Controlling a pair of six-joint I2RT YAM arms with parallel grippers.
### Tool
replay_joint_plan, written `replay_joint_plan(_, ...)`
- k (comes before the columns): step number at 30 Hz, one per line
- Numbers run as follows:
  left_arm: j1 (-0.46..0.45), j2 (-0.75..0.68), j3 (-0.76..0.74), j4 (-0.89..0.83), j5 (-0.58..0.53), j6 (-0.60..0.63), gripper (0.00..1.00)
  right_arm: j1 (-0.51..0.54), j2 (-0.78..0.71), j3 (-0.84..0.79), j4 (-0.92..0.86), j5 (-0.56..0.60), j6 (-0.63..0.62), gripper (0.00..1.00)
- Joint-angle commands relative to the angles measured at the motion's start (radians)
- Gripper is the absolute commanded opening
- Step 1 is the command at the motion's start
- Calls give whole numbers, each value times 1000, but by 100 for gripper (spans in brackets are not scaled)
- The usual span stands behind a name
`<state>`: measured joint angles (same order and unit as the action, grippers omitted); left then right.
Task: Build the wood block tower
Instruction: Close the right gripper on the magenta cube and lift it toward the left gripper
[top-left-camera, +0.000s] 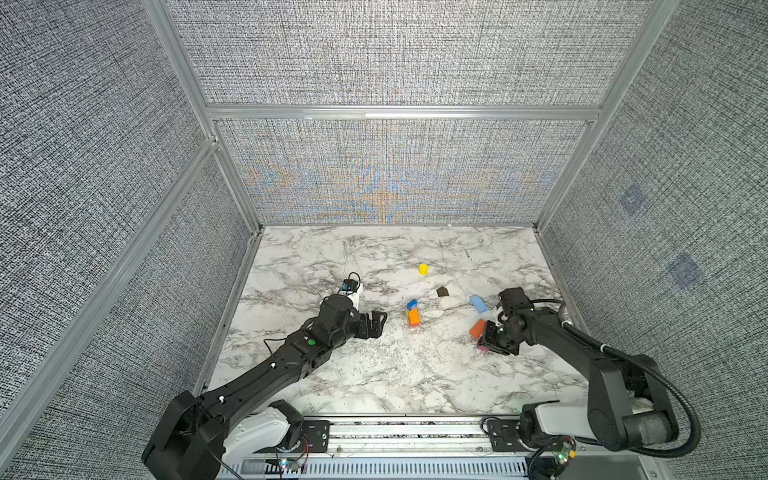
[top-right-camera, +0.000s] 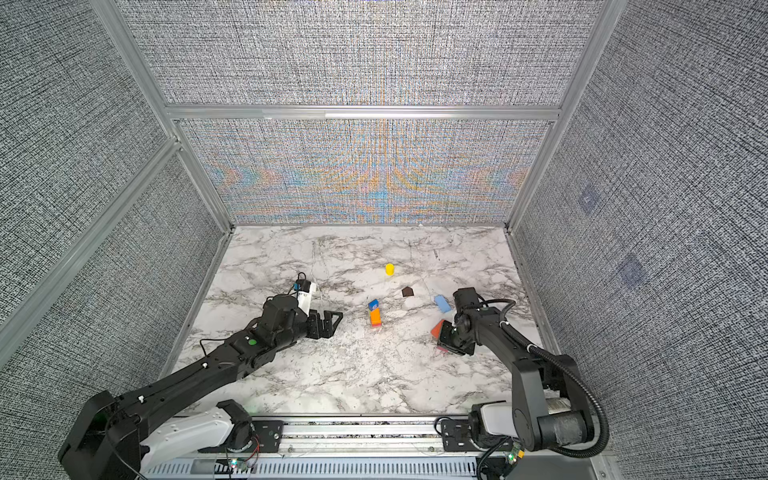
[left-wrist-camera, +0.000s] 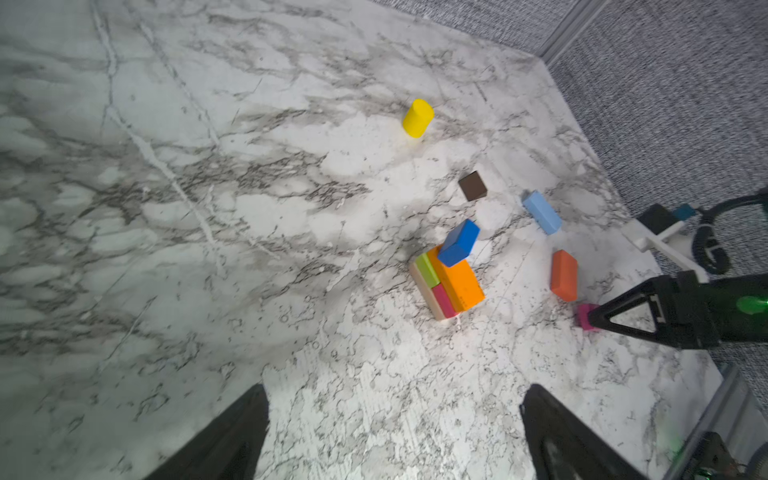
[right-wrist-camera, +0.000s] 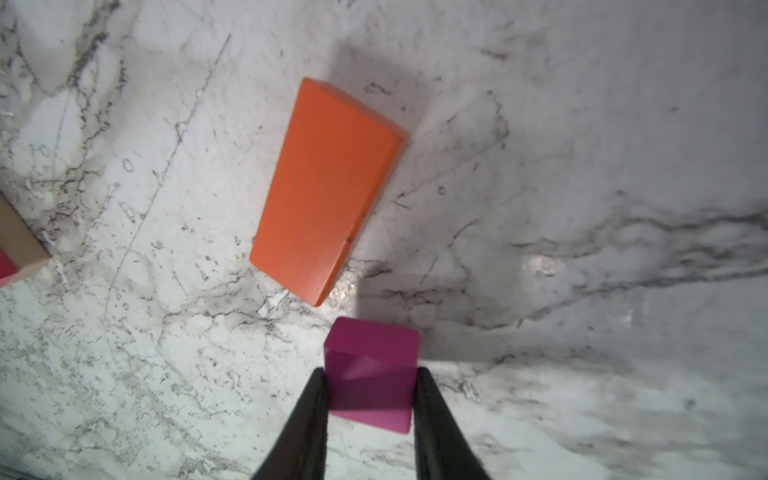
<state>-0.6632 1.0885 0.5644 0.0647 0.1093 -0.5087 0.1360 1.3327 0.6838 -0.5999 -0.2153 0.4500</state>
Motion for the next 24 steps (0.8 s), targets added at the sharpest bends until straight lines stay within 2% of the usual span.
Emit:
replay_joint_plan(1,1,-9,-1,143,79,54,95,1,-12,21,-29,-19,-10,22)
replay_joint_plan(9,2,41,-29,324,185,32,89,6,-22,106,16,-162,21,22)
replay_joint_plan(15,-2,132,-86,571,240,-14,88,9,32,173,106,-281,57,22)
replay_joint_plan(19,-14,193,-71,655,236,12,81,10,60,191,221,-375,125,23)
replay_joint_plan(24,-64,234,-46,742,168,95,77,19,84,196,418,-458,259,24)
